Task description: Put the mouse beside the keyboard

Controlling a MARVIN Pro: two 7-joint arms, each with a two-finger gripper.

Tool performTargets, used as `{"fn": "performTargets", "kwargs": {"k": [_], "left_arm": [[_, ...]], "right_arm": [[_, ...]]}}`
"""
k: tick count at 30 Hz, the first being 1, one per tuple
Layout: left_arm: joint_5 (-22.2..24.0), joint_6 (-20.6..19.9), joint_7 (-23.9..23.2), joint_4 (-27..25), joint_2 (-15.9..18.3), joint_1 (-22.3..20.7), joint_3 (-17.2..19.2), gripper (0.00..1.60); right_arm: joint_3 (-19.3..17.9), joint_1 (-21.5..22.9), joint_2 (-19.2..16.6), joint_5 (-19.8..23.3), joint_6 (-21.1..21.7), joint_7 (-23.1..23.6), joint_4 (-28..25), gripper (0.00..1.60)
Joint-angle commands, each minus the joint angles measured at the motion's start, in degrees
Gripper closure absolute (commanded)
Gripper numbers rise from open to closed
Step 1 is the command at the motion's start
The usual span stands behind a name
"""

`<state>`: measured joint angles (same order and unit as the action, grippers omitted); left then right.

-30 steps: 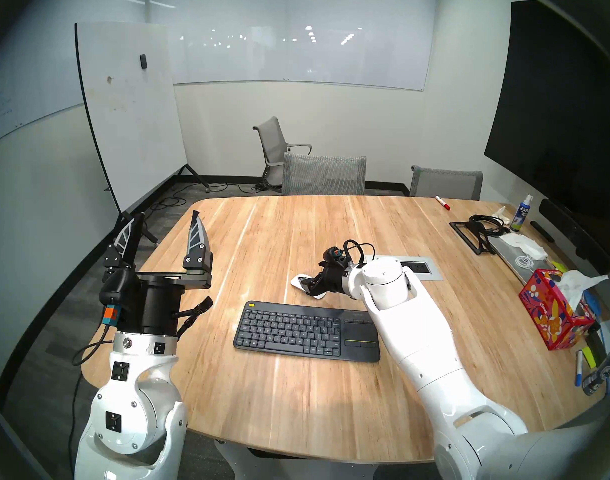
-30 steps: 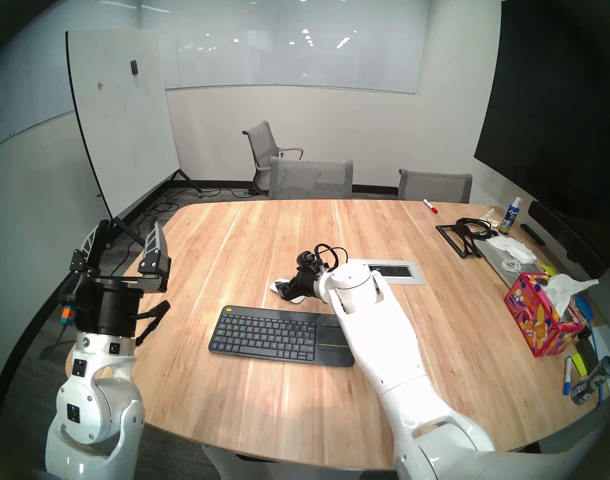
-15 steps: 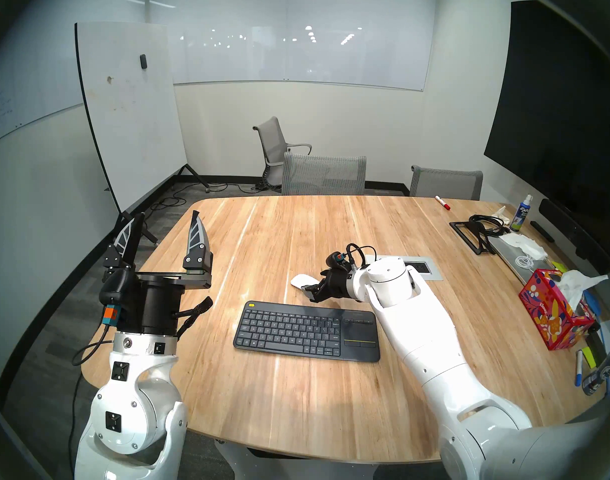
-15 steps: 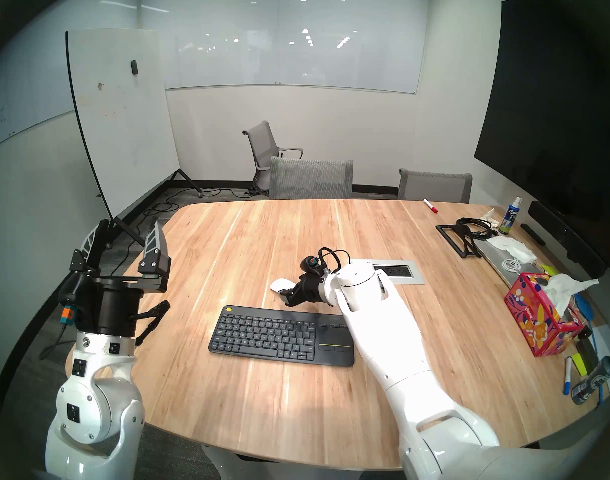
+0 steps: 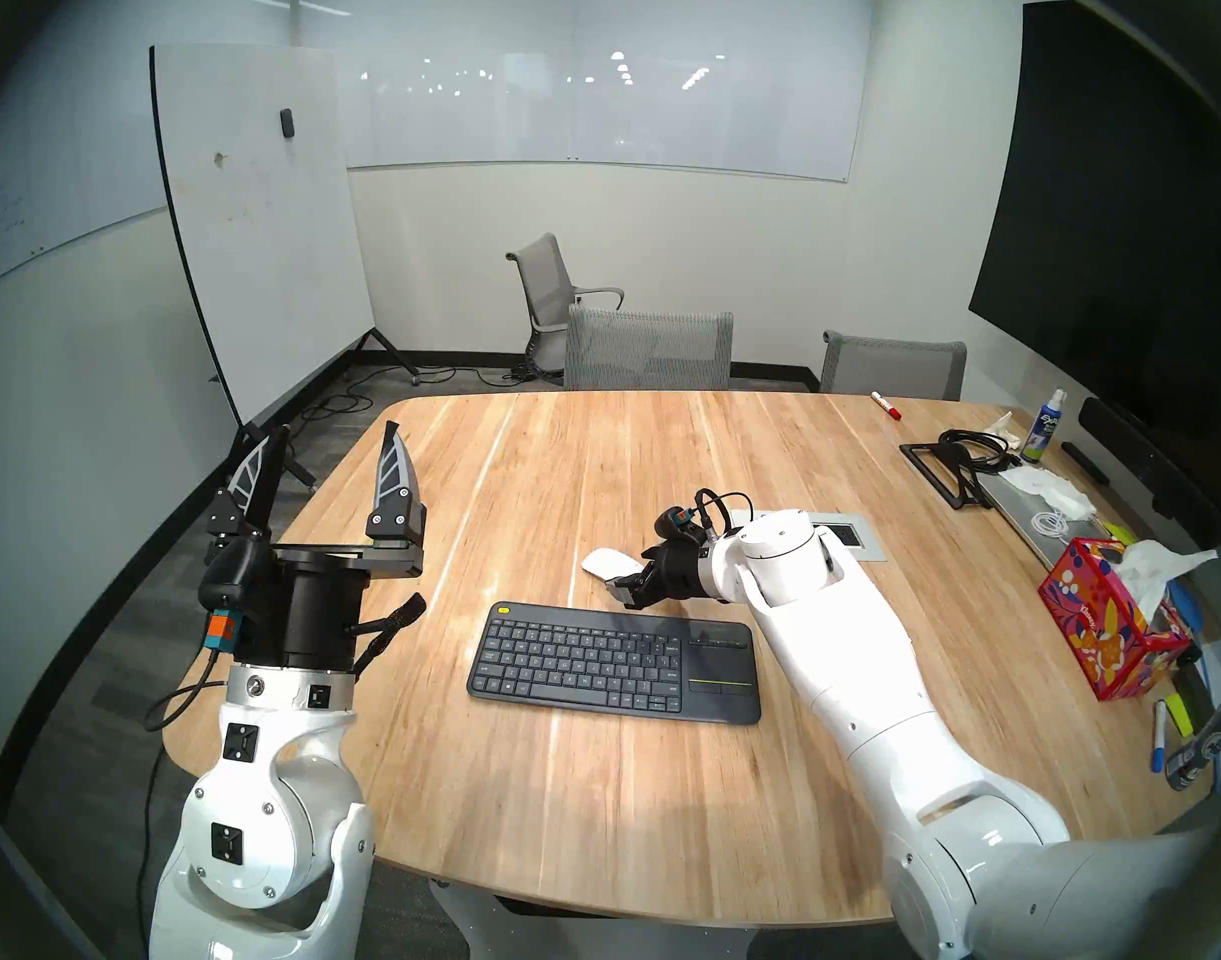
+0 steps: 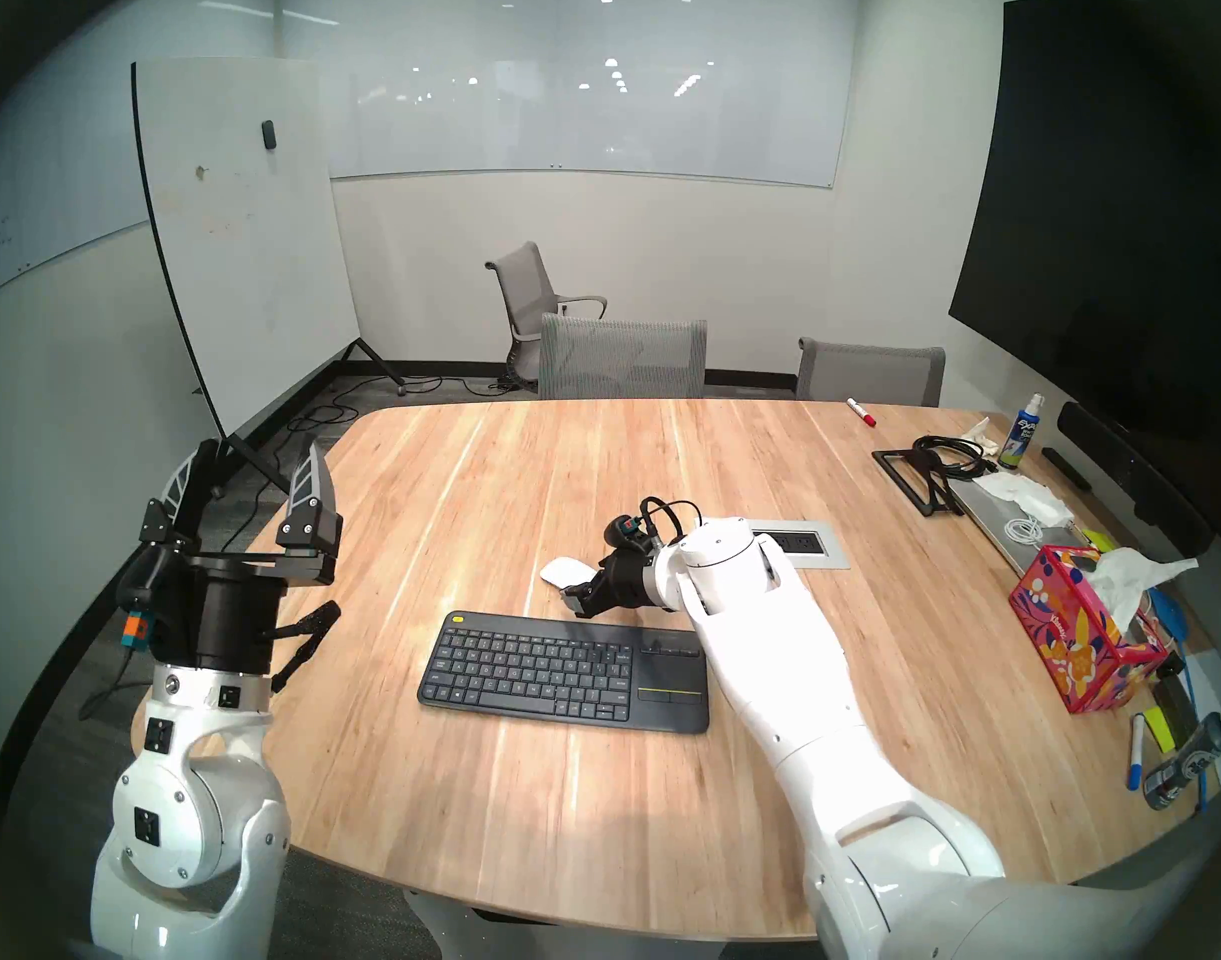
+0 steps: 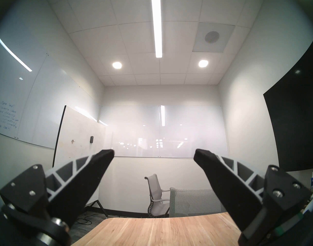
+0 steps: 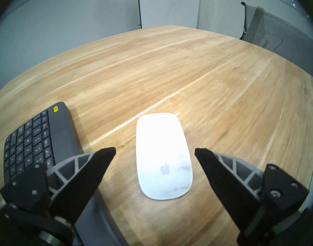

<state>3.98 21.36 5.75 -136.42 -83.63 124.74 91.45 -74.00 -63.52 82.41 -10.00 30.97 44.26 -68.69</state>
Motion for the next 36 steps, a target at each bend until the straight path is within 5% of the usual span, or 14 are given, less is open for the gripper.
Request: {"fn": "performTargets", "kwargs": {"k": [1,36], "left_arm": [[0.1,0.1,0.0,-0.9,0.0,-0.1,0.0,0.00],[0.1,0.1,0.0,-1.0,0.0,0.0,0.0,0.00]], "right_arm": [[0.2,3.8,1.7,0.1,-1.0,-0.2,1.5,0.00],[0.7,10.8,4.5,-0.3,-3.7,-1.5,16.3,0.00]]}}
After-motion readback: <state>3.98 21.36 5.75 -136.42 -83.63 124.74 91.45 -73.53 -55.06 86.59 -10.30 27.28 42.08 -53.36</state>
